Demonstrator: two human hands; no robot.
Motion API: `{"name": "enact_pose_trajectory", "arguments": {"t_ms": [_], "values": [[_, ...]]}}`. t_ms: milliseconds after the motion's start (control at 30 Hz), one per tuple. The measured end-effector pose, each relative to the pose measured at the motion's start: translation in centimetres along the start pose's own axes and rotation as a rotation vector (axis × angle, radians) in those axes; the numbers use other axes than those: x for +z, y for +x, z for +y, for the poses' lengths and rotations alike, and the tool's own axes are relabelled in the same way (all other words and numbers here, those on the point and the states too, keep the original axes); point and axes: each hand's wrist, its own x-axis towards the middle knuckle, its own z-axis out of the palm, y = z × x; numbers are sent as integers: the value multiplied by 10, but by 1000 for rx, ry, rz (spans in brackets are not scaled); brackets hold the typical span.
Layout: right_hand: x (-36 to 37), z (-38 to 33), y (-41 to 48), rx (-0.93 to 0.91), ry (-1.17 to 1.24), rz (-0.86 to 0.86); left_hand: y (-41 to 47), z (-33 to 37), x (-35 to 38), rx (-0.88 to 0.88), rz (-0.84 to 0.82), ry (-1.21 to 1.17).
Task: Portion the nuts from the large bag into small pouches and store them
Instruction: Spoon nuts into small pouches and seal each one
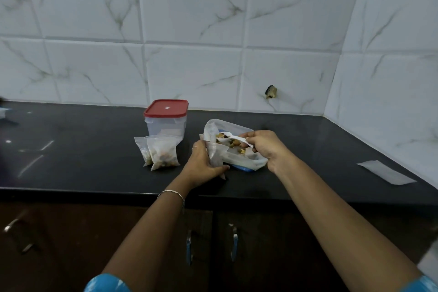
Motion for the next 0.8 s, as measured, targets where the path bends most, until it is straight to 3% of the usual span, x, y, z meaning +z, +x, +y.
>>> {"name": "enact_pose_trajectory", "arguments": {"t_ms": [100,267,500,600,700,800], "values": [[4,5,1,-75,-143,4,-1,0,0,13,26,-8],[14,9,2,-280,-588,28,0,-1,0,15,3,-36],[9,-4,-9,-948,-1157,51,-1,1,2,7,78,-195],[7,-5,-5,-1222,-1392,196,-3,3,2,38,128,-218],[8,-8,-2,-1330,-1514,237,-2,0,0,17,165,-233],[8,-5,-1,-1318,-1519,214,-2,1,1,-2,135,-233]]}}
